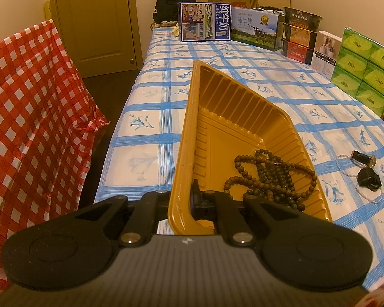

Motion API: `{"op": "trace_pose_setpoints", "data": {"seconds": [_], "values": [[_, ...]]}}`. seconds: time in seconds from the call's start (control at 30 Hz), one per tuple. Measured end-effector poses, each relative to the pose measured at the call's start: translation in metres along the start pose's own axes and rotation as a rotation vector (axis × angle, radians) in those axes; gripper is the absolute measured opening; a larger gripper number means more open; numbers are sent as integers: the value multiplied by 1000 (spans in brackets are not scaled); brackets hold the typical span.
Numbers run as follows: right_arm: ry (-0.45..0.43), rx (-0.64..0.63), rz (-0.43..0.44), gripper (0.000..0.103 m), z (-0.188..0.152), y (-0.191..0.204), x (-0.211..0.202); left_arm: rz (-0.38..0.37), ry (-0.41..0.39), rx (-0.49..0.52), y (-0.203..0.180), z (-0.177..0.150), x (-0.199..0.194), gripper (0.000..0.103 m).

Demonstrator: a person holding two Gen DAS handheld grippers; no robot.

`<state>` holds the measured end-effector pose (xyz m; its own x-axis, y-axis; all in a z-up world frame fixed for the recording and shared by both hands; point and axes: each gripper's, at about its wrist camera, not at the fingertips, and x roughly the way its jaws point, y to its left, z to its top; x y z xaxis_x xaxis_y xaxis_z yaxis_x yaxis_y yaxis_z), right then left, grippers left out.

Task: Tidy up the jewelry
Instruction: 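Close the right tool on a small pearl earring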

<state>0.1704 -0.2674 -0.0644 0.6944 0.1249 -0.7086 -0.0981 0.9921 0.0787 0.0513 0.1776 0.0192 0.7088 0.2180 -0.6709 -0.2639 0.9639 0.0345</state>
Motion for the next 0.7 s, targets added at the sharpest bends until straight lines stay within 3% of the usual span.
{"op": "trace_pose_setpoints", "data": {"seconds": [0.13, 0.4, 0.5, 0.7], "values": [[12, -28, 5, 19, -1, 2, 7, 0, 0, -1, 0, 0, 0, 5], [5, -39, -6, 17, -3, 5, 12, 1, -1, 1, 0, 0, 0, 5], [5, -47, -14, 8, -3, 6, 12, 1, -1, 2, -1, 0, -1, 5], [-12, -55, -5, 8, -1, 12, 3, 1, -1, 2, -1, 0, -1, 5]]}}
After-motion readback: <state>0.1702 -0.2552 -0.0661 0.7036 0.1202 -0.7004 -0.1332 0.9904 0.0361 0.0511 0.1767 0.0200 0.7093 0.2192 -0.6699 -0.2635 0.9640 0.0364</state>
